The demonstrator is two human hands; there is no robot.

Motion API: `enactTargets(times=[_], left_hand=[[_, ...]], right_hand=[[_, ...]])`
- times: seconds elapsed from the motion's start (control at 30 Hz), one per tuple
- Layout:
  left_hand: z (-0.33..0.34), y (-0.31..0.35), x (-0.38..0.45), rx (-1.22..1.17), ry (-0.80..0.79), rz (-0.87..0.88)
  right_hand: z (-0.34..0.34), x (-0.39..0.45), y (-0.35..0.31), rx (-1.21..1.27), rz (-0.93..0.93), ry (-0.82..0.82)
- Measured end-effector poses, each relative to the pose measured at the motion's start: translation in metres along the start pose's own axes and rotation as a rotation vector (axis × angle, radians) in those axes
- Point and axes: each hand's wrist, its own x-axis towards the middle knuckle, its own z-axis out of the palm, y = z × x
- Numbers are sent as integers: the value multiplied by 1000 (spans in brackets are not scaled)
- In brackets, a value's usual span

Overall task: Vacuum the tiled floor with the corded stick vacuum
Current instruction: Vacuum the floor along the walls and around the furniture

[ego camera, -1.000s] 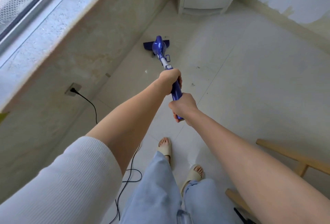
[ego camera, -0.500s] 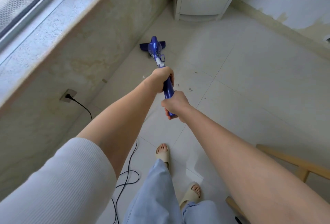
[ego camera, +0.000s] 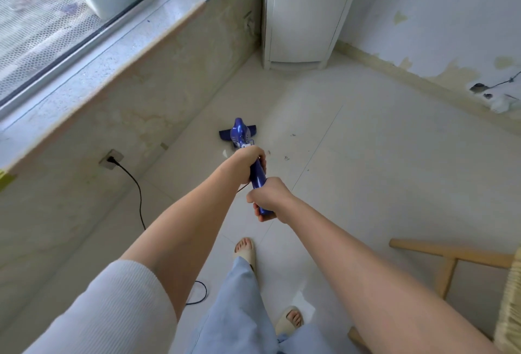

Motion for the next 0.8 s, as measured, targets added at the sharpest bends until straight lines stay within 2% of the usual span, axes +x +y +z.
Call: enactTargets(times=[0.4,0.67,0.8], left_hand=[[63,-121,-107,-208,-97,-50],[88,-127,-142,-152,-161,-38],[84,-122,-136,-107,-145,-37]], right_hand=[[-32,-135,110,-65,1,-74],[-60,-173,120,-115,-28,-84],[-54,-169,117,-39,-28,-74]])
